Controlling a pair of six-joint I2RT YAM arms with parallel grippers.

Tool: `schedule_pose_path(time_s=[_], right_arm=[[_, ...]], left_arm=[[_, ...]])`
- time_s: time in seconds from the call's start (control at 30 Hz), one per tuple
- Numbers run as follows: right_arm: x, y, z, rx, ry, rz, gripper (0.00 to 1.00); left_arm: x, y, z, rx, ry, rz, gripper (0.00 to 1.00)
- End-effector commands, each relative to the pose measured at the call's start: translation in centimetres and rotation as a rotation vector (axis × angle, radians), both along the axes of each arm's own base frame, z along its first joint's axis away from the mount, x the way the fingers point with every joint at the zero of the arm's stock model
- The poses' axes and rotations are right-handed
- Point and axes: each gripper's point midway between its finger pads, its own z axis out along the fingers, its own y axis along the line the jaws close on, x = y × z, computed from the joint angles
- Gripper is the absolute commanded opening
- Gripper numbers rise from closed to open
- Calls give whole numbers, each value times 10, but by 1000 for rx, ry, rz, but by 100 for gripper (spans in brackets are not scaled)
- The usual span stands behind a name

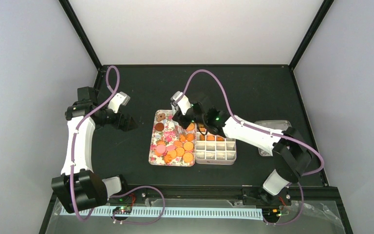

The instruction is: Pack the cookies

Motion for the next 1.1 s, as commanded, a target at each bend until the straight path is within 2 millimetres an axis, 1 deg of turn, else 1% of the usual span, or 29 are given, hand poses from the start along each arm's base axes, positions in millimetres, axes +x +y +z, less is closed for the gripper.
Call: schedule_pose_path(time_s=[0.0, 0.17, 0.3, 0.37, 0.4, 0.43, 0.63, 0.77, 0.93, 1.07], right_arm=[[8, -2, 44, 71, -66, -11, 9], [6, -2, 55, 84, -78, -5, 7], [4, -7, 64, 89, -95, -11, 7], [5, -8, 64, 88, -101, -14, 9], [5, -8, 62, 82, -98, -12, 14], [5, -6, 58, 76, -89, -10, 17], [10, 4, 37, 77, -58, -7, 23], [13, 6, 25, 62, -50, -11, 27], [13, 4, 9, 30, -37, -18, 29], [10, 4, -2, 19, -19, -13, 30]], left_arm=[[-2, -1, 8, -2, -33, -9, 99], [-2, 0, 8, 2, -34, -10, 99], [-2, 0, 7, 2, -32, -11, 99], [-1, 0, 7, 0, -32, -11, 99], [-1, -1, 7, -1, -32, -11, 99], [-1, -1, 8, -2, -33, -11, 99], [-3, 0, 7, 5, -31, -11, 99], [-3, 1, 8, 14, -33, -8, 99], [-2, 1, 10, 14, -37, -8, 99], [-2, 1, 9, 15, -34, -6, 99]])
